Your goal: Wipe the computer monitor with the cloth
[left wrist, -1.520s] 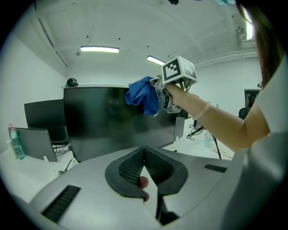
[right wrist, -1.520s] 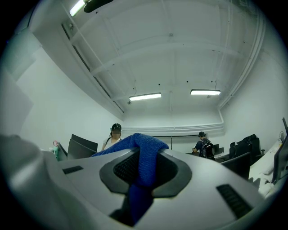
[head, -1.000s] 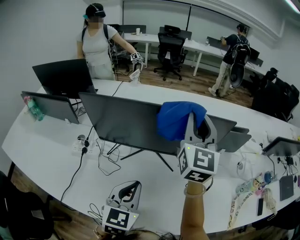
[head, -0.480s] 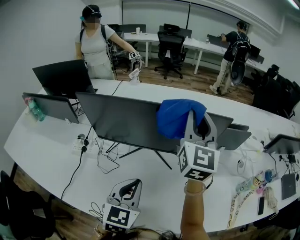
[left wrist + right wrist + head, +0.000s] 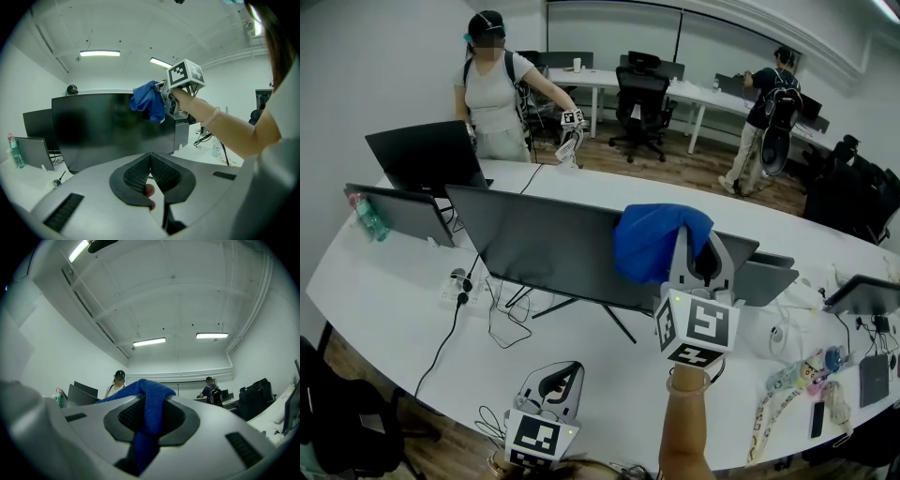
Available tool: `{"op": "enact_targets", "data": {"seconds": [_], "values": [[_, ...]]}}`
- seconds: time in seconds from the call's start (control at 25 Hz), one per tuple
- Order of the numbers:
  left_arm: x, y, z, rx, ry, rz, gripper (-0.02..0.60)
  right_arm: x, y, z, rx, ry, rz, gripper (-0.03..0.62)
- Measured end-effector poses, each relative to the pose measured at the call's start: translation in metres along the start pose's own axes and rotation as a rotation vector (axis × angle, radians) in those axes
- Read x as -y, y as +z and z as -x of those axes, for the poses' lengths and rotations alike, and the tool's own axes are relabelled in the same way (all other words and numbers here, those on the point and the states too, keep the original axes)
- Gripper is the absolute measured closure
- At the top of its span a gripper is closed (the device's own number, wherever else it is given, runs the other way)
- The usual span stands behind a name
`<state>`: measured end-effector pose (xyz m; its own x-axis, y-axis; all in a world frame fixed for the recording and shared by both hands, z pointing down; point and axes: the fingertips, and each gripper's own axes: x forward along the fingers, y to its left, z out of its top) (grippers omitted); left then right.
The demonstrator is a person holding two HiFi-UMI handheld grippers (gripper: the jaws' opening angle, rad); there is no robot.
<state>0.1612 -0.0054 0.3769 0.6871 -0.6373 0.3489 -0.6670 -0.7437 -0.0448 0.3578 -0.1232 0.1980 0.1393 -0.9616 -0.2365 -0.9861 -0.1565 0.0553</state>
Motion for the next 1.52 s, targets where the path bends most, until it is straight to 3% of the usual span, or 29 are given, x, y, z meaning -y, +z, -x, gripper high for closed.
{"op": "enact_targets", "data": {"seconds": [1.52], "values": [[0.077, 0.01, -0.037, 0.003, -0.051, -0.025, 0.572, 0.086, -0.003, 0.029, 0.009, -0.046, 0.031, 0.531]]}}
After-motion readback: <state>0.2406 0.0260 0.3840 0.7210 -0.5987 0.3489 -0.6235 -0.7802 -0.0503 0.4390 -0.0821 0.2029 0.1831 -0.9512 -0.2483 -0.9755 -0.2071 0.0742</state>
